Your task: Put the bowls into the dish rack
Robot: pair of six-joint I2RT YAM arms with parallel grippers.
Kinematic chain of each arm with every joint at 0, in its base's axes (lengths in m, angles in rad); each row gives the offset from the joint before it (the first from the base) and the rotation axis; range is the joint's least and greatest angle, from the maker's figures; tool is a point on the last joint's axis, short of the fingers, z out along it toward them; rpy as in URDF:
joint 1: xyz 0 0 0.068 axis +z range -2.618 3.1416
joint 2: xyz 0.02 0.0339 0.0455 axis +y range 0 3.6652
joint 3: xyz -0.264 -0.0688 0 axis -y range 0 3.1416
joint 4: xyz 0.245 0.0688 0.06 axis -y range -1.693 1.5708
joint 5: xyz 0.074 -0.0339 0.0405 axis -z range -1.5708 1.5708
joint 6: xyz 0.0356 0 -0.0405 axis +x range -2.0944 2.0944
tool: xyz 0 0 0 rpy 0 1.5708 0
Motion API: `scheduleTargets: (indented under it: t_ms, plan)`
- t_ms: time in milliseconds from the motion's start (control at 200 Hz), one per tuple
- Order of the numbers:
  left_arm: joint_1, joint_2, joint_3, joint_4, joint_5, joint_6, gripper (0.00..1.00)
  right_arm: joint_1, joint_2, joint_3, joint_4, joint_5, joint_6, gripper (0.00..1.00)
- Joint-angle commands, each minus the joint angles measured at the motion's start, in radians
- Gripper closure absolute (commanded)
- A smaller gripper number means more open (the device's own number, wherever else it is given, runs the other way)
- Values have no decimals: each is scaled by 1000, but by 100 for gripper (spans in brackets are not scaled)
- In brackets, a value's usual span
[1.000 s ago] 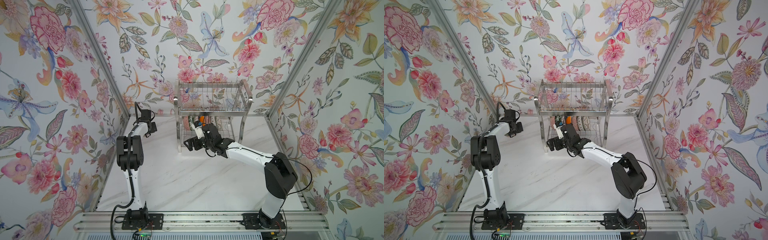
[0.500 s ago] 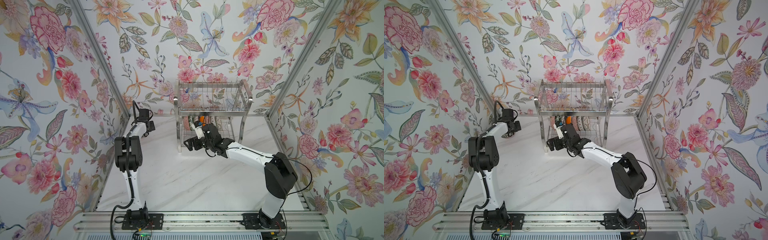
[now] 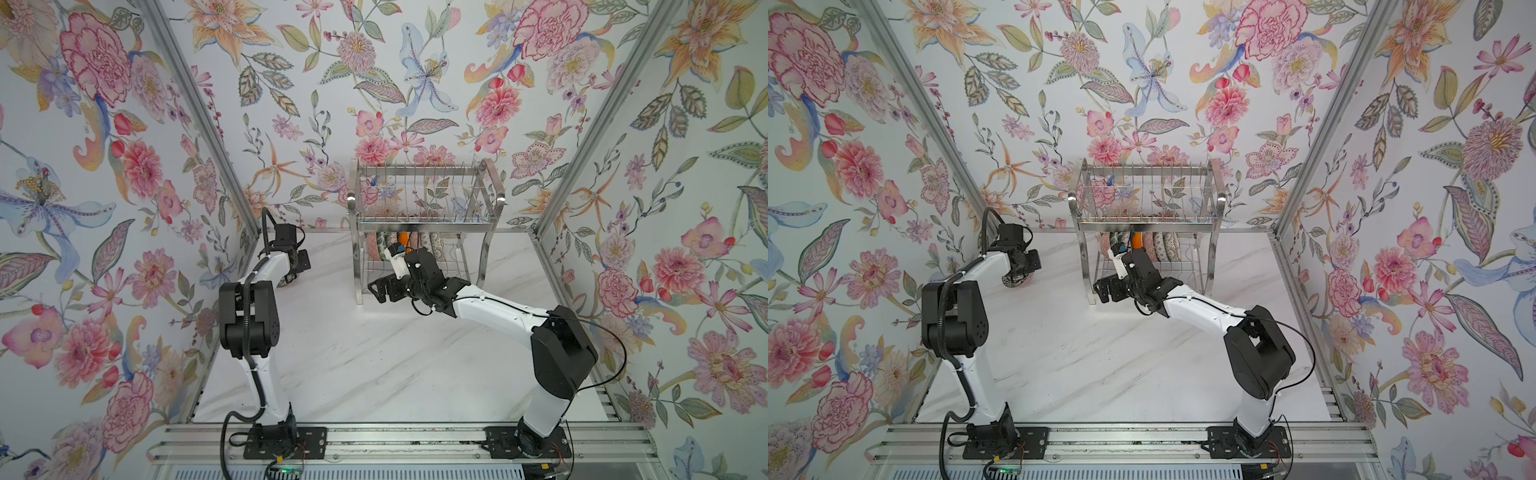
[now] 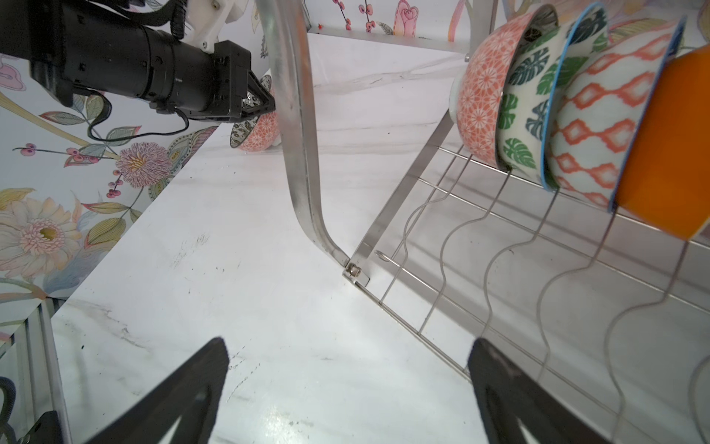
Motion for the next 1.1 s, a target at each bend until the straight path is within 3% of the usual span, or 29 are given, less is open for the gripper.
scheduleTargets:
  t_ms: [0, 320, 731, 1096]
  plan:
    - [-38, -87, -49, -63, 20, -3, 100, 14, -54, -19, -1, 19, 13, 1]
    - [-172, -298, -258, -91, -16, -1, 100, 42, -156, -101, -16, 84, 13, 1]
    - [-385, -599, -637, 7, -55, -155, 100, 55, -325, -265, -33, 174, 25, 1]
    - [-670, -623, -615, 31, -138, -301, 100, -8, -426, -338, -74, 209, 41, 1]
